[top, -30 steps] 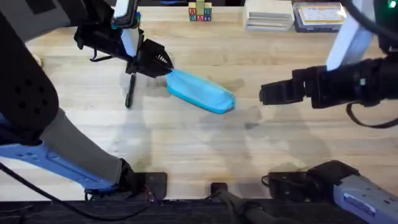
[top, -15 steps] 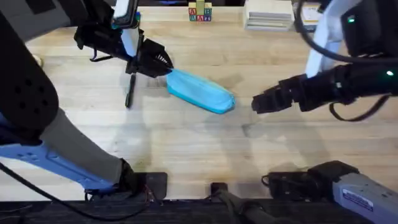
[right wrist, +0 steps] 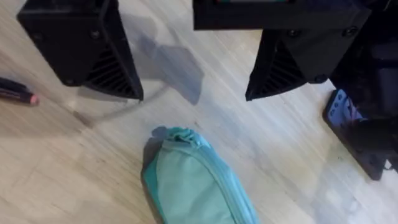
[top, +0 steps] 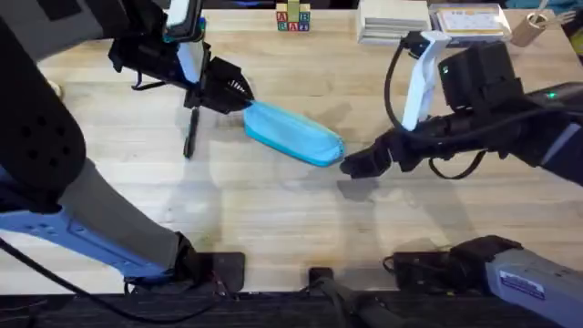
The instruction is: Unzip the bag, pick up the pens from the table one at a time and place them inside, then zip the bag closed.
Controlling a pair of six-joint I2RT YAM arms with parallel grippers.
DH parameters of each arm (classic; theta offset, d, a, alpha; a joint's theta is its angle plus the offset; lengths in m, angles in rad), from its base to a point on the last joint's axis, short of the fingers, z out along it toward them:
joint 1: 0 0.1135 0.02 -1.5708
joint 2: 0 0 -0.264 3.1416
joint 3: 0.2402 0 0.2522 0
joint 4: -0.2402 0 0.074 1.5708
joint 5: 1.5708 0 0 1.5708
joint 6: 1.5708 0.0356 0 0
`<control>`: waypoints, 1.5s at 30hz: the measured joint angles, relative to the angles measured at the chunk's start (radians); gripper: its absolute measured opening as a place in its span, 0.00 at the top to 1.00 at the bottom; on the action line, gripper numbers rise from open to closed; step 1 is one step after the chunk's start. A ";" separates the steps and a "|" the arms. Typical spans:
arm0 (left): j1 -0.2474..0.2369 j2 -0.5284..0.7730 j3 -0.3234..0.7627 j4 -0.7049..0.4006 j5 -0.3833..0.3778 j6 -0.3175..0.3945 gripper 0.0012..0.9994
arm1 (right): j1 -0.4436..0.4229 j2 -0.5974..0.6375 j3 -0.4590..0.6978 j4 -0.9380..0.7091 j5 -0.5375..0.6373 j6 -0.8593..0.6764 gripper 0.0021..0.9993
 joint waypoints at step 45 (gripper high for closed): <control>0.000 0.000 0.000 0.000 -0.002 0.000 0.96 | 0.000 0.219 -0.014 0.257 -0.098 -0.001 0.56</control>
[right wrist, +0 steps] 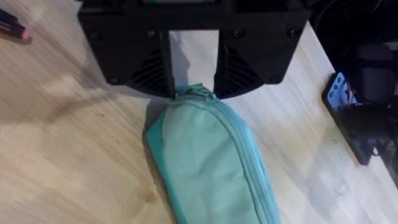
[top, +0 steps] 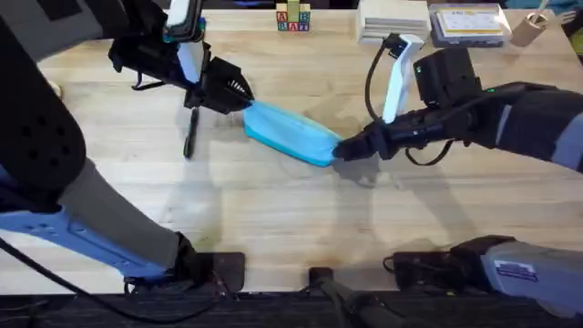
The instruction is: Unzip the bag, pick up the pens from the table one at a time and place them inside, then zip the bag closed.
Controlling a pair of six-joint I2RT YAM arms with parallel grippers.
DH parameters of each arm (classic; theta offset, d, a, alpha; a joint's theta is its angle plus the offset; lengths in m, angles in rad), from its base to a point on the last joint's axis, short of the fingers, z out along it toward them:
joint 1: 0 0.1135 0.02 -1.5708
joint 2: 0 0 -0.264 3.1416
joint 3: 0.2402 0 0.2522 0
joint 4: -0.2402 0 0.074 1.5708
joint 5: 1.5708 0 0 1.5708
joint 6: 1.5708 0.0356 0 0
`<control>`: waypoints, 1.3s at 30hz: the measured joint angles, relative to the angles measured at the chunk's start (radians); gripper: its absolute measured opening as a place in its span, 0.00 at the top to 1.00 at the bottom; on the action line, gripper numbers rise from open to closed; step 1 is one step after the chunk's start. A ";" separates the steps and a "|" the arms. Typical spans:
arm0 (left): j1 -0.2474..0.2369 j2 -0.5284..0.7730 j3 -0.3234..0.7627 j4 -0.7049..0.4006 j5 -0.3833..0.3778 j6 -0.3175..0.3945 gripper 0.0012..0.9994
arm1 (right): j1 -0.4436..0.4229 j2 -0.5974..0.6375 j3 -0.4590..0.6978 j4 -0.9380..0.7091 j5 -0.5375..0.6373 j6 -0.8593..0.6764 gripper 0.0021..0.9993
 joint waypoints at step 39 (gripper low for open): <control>-0.010 0.000 0.000 -0.007 0.002 0.000 0.96 | 0.000 0.000 0.250 -0.379 0.065 0.167 0.97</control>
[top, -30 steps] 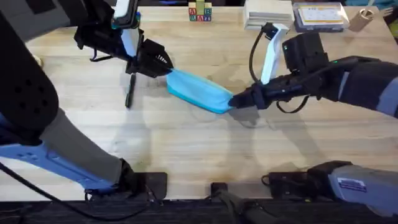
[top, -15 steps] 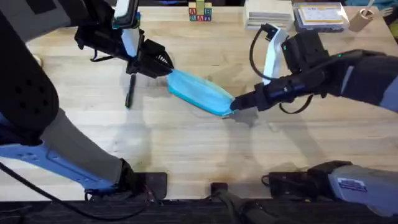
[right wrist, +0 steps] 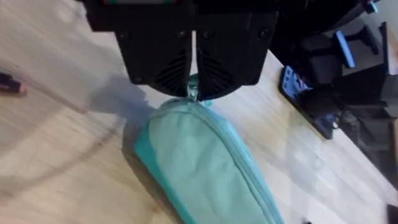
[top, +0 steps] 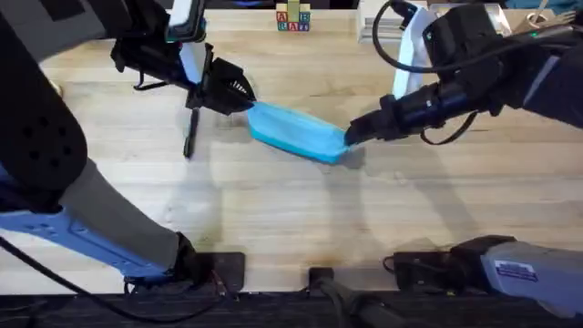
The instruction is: Unzip the bag, pick up the pens from the table one at a time and place them inside, then zip the bag closed.
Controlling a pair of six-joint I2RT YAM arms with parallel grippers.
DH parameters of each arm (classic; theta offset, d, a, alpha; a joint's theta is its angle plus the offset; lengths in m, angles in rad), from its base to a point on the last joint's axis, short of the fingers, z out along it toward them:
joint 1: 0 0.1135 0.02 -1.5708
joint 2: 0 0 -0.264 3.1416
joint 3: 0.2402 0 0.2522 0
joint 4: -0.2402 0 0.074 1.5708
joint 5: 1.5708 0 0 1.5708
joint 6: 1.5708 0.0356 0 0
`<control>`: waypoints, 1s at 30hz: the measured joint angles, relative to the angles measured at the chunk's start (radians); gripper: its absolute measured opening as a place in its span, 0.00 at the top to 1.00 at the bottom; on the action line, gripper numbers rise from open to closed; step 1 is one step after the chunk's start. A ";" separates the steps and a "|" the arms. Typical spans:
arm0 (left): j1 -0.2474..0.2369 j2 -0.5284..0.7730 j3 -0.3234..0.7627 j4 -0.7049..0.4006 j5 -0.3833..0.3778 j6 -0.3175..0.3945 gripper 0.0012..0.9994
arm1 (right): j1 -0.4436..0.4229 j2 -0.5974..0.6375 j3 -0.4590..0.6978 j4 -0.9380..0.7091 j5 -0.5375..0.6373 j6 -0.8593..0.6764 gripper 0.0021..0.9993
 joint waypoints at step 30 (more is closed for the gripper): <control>0.028 0.000 0.000 0.016 -0.034 0.000 0.96 | -0.044 0.000 0.008 0.141 -0.292 0.064 0.97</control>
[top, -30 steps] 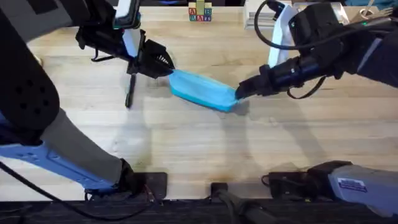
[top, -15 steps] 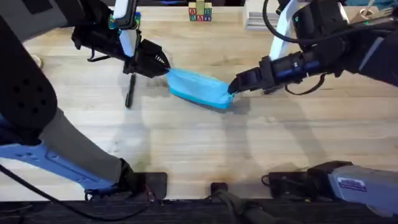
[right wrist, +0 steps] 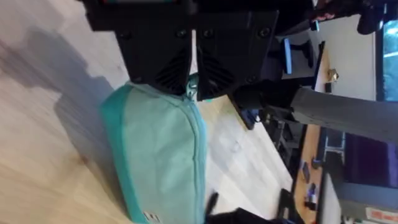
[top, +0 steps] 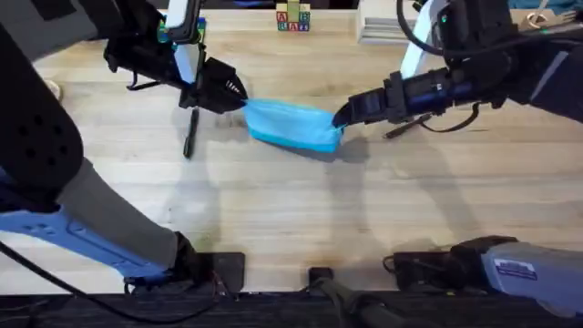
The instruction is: Unzip the bag, pick up the pens from the table one at a time and place them inside, then zip the bag closed.
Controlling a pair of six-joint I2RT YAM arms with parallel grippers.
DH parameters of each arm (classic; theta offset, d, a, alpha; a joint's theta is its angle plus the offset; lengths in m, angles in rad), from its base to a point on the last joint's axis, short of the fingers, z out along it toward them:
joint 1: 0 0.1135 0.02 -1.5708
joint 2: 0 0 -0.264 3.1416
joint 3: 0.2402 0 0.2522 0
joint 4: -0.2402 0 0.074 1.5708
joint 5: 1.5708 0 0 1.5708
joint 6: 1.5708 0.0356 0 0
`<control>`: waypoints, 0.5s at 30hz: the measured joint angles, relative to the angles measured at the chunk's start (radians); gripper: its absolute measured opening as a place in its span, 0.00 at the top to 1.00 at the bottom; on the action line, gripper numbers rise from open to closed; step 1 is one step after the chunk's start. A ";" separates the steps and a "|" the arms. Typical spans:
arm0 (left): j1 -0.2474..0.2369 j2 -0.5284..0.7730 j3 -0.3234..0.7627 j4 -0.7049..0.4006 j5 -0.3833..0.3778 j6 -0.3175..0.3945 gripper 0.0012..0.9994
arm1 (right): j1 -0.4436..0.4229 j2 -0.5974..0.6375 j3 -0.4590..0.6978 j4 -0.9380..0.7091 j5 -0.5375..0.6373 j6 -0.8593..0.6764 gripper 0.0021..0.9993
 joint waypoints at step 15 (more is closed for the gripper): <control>0.005 0.000 0.000 0.006 -0.053 0.000 0.96 | 0.094 0.000 0.048 0.193 0.034 0.017 0.97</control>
